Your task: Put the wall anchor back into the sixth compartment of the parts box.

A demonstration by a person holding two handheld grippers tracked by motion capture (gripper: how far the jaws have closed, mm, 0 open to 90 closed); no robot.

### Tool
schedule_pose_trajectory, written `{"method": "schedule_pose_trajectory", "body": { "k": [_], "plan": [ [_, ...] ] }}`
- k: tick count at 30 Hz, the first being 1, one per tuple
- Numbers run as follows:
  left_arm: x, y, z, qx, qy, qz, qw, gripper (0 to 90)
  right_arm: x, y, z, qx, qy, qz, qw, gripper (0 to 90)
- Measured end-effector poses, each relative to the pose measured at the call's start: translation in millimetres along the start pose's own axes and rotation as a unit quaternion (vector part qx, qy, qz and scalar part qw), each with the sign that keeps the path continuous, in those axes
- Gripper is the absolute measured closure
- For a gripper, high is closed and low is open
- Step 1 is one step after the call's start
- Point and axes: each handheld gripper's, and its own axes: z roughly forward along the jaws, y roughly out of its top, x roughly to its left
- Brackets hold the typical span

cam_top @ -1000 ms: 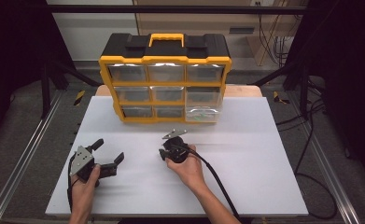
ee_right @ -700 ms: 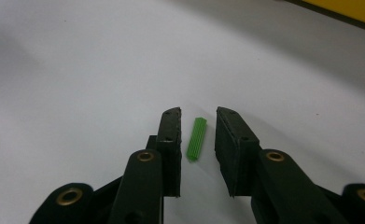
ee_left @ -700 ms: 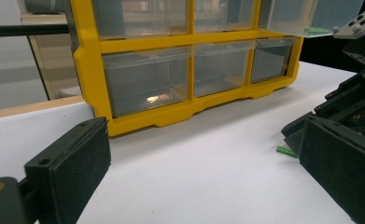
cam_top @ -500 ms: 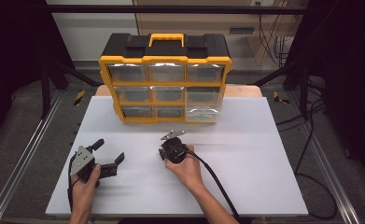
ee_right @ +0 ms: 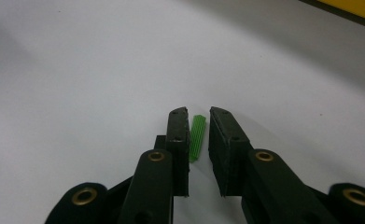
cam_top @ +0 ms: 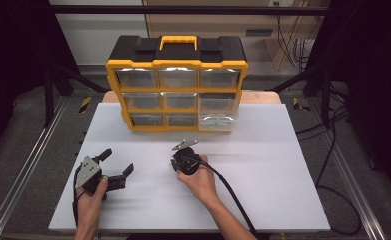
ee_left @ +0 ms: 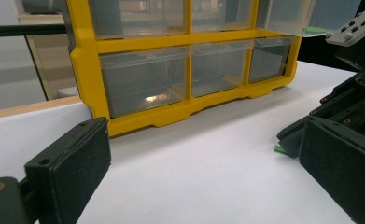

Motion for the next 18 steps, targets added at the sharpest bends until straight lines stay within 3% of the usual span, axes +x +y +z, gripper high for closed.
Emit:
{"method": "schedule_pose_trajectory", "body": {
  "k": [9,18],
  "plan": [
    [0.5,0.0,-0.5,0.0,0.0,0.0,1.0,2.0,-0.7,-0.3,0.1,0.0,-0.006,-0.013,0.9999,83.8],
    [0.0,0.1,-0.5,0.0,0.0,0.0,1.0,2.1,-0.6,-0.2,-1.4,-0.003,-0.001,-0.014,0.9999,84.1]
  ]
}}
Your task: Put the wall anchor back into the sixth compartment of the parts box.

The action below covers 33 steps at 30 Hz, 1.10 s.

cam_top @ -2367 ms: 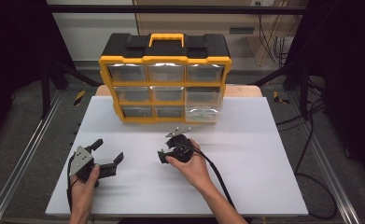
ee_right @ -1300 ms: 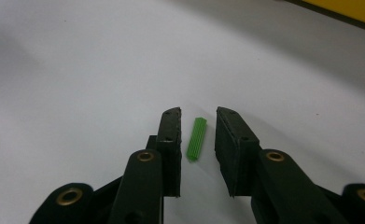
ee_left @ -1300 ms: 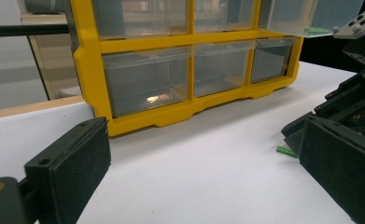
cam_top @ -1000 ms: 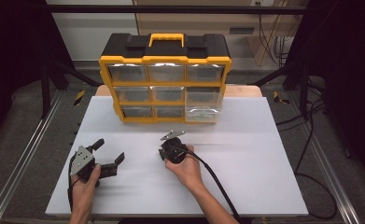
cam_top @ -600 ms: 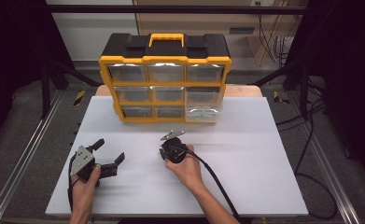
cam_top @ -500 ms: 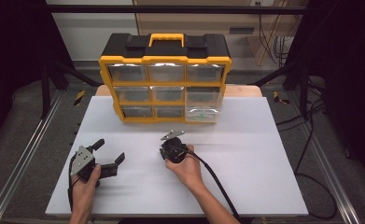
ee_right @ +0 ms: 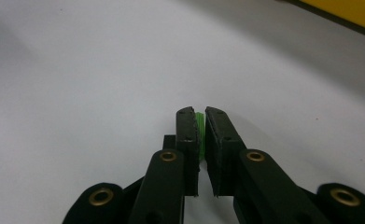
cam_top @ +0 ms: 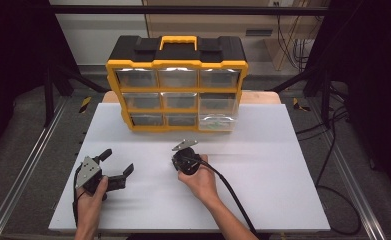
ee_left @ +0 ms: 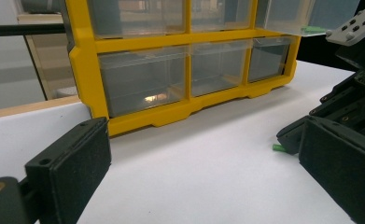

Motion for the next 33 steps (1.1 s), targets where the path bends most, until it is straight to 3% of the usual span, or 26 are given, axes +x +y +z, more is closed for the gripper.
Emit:
{"method": "schedule_pose_trajectory", "body": {
  "k": [14,33],
  "plan": [
    [-0.1,0.0,-0.4,0.0,0.001,0.0,1.0,2.1,-2.0,5.9,-16.9,-0.026,0.007,-0.016,0.9995,84.1],
    [2.0,-0.3,-2.1,-0.002,0.005,-0.004,1.0,2.0,0.5,8.6,-38.6,-0.037,0.008,-0.044,0.9983,84.2]
  ]
}}
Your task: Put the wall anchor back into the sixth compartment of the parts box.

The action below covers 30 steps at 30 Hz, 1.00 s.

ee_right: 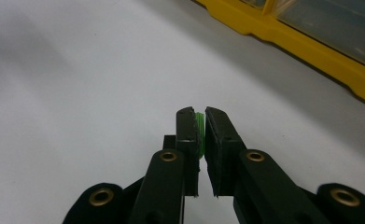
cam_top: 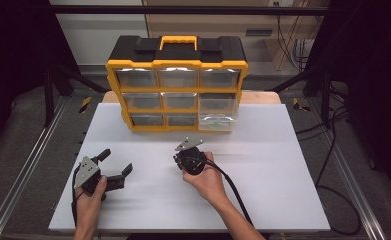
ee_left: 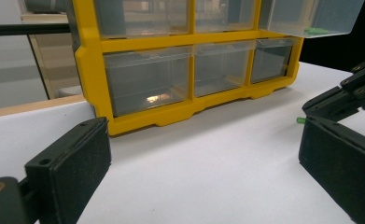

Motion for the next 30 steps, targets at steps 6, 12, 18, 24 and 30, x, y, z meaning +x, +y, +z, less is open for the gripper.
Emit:
{"method": "schedule_pose_trajectory", "body": {
  "k": [6,12,18,24,30],
  "plan": [
    [0.8,0.2,-1.1,0.0,0.004,0.001,1.0,1.9,1.9,2.7,-10.5,-0.012,0.004,-0.001,0.9999,84.1],
    [2.4,0.1,-2.1,-0.001,0.006,0.0,1.0,1.9,-1.1,6.0,-32.1,-0.037,0.002,0.001,0.9993,84.1],
    [4.0,0.1,-3.8,-0.001,0.011,-0.001,0.9999,1.8,-0.5,7.5,-49.1,-0.044,-0.003,-0.012,0.999,84.1],
    [3.4,0.0,-3.9,-0.001,0.01,-0.001,0.9999,1.8,-0.5,9.3,-64.6,-0.062,-0.001,-0.01,0.998,84.1],
    [3.0,0.1,-3.7,-0.001,0.01,0.0,1.0,1.8,-5.4,13.5,-83.6,-0.077,-0.006,-0.005,0.997,84.1]
  ]
}}
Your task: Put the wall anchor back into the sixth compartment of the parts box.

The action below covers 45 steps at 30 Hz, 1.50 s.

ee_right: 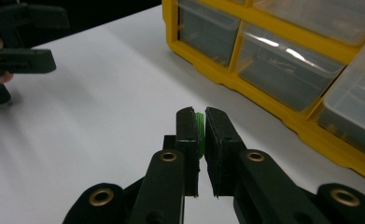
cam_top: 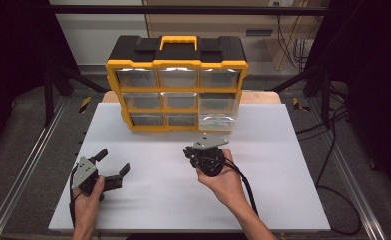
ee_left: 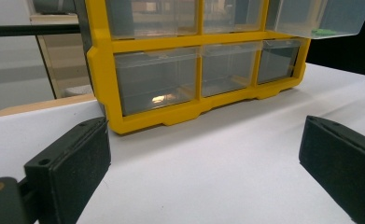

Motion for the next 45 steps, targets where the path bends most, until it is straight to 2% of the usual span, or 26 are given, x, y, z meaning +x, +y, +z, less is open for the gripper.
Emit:
{"method": "schedule_pose_trajectory", "body": {
  "k": [1,5,8,10,17,21,25,29,38,45],
  "plan": [
    [-0.2,0.1,-0.1,0.0,0.0,0.0,1.0,1.8,-3.0,4.0,-7.7,-0.01,-0.002,0.001,0.9999,84.1],
    [-0.4,-0.1,0.2,0.0,0.0,0.001,1.0,1.8,-6.5,9.6,-17.2,-0.023,-0.004,0.005,0.9997,84.1],
    [-1.4,0.0,0.7,0.001,-0.002,0.002,1.0,1.8,-11.1,18.4,-28.9,-0.047,0.008,0.028,0.9985,84.1],
    [-2.1,-0.1,1.0,0.002,-0.002,0.003,1.0,1.8,-13.1,27.5,-36.5,-0.058,0.001,0.021,0.9981,84.1],
    [-2.3,0.0,0.8,0.002,-0.002,0.003,1.0,1.8,-15.3,45.0,-46.8,-0.064,-0.02,-0.008,0.9977,84.1],
    [-2.3,0.0,0.7,0.002,-0.003,0.003,1.0,1.8,-24.8,63.4,-55.6,-0.076,-0.034,-0.016,0.9964,84.2],
    [-2.1,0.0,0.8,0.002,-0.003,0.004,1.0,1.8,-33.5,72.3,-60.5,-0.079,-0.045,-0.016,0.9957,84.1],
    [-2.1,-0.1,1.2,0.002,-0.003,0.003,1.0,1.8,-48.0,85.8,-71.7,-0.09,-0.054,-0.004,0.9945,84.1],
    [-2.2,0.0,1.1,0.003,-0.003,0.005,1.0,1.8,-67.6,100.8,-83.0,-0.082,-0.074,-0.004,0.9938,84.1],
    [-1.8,0.0,0.8,0.002,-0.002,0.004,1.0,1.8,-82.6,103.2,-77.6,-0.057,-0.086,-0.007,0.9946,84.1]
  ]
}}
